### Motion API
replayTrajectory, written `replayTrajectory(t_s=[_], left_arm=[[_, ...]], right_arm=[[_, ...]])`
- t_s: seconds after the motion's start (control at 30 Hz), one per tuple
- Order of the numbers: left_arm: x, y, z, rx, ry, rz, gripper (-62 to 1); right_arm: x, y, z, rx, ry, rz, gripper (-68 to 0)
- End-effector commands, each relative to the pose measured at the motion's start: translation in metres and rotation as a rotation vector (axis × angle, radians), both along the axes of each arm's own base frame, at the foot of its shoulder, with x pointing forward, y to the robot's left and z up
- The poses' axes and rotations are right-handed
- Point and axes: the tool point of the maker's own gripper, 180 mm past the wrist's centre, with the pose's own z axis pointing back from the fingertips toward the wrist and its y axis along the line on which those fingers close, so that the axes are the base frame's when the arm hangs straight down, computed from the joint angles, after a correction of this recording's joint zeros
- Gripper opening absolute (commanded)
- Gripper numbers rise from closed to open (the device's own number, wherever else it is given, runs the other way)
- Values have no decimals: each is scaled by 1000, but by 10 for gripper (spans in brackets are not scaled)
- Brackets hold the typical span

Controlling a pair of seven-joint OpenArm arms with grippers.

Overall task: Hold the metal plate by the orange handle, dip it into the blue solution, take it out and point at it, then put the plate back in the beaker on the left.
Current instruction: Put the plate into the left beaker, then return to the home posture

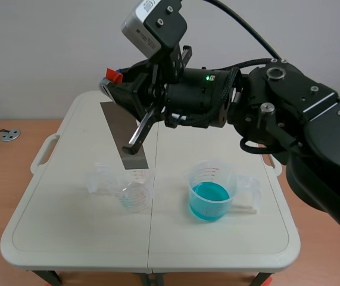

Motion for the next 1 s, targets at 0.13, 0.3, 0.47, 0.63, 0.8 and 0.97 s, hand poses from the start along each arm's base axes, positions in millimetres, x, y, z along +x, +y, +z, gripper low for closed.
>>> replayTrajectory(t_s=[0.13,0.3,0.47,0.63,0.8,0.97], left_arm=[[0,2,3,-2,-4,-1,-582],[3,2,2,0,-10,-6,-582],[1,4,-2,14,11,-14,-582],[1,5,-2,14,13,-13,-582],[0,5,-2,14,14,-13,-582],[0,5,-2,14,14,-13,-582]], right_arm=[[-4,-3,-2,35,23,-13,-662],[-2,-6,-18,33,60,-26,-662],[2,-8,-39,26,102,-42,-662],[5,-12,-53,33,136,-56,-662],[6,-14,-57,34,144,-62,-662],[11,-16,-56,35,133,-93,-662]])
